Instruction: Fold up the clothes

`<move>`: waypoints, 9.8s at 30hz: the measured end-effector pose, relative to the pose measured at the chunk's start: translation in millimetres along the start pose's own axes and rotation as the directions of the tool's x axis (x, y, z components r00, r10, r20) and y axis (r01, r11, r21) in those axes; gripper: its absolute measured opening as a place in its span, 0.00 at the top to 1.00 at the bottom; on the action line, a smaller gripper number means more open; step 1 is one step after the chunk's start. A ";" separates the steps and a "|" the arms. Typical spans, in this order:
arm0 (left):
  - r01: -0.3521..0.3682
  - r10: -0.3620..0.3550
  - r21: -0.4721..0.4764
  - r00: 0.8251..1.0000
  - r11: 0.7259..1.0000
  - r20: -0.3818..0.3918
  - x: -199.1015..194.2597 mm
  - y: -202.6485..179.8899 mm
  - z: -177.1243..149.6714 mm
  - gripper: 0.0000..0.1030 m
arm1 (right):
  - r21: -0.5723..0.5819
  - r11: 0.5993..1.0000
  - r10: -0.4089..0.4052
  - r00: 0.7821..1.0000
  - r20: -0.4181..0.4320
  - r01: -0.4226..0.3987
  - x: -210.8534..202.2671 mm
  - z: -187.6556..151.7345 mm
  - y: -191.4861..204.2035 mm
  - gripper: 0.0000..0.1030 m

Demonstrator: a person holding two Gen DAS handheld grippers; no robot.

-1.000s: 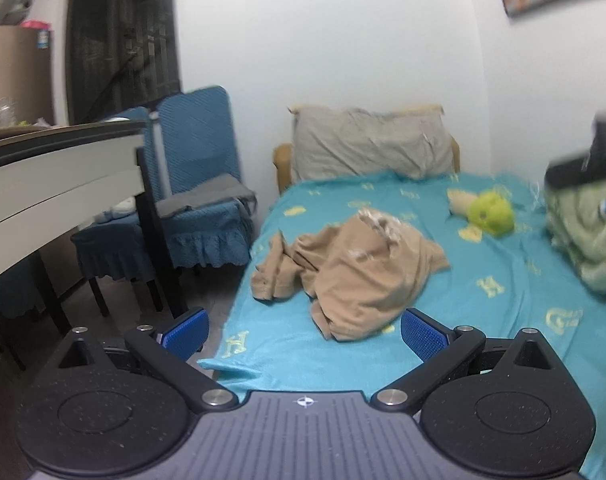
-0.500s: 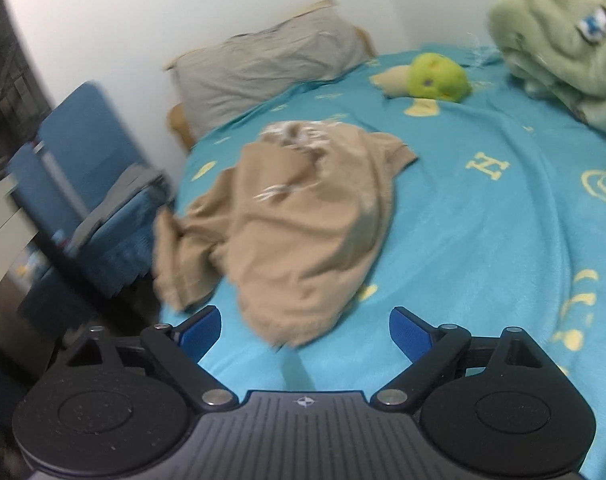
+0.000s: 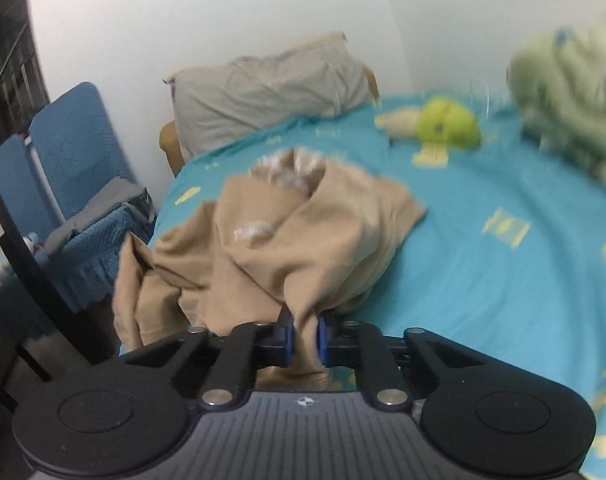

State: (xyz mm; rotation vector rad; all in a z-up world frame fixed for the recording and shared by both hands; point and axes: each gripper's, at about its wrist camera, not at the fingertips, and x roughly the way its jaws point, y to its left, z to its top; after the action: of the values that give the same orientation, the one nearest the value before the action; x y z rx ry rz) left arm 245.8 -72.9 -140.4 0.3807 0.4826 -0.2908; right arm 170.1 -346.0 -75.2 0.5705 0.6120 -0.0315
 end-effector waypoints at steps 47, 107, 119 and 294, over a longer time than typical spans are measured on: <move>0.271 -0.223 -0.724 0.961 0.634 0.165 -185.0 120.6 -45.9 0.92 | -0.145 0.956 0.242 0.965 -0.105 -0.255 -13.4 -68.1 78.7 0.33; -0.317 0.354 -0.364 0.935 0.876 0.037 -236.6 -24.1 -21.2 0.15 | -0.256 0.923 0.340 0.922 0.185 -0.289 -74.4 -62.0 113.2 0.92; -0.306 0.288 -0.322 0.952 0.896 -0.102 -231.3 -17.9 -29.6 0.13 | -0.139 0.985 0.147 0.912 0.383 -0.101 -87.3 -46.5 85.0 0.92; -0.289 0.020 -0.827 0.947 0.482 -0.320 91.1 224.1 -59.7 0.80 | 0.085 0.996 0.022 0.992 -0.124 -0.011 36.8 5.0 19.2 0.19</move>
State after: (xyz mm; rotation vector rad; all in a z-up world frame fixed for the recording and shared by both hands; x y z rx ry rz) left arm 379.6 135.2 -171.0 -0.5686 0.7981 0.2253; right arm 206.7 -327.3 -82.6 0.6624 0.7306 -0.0060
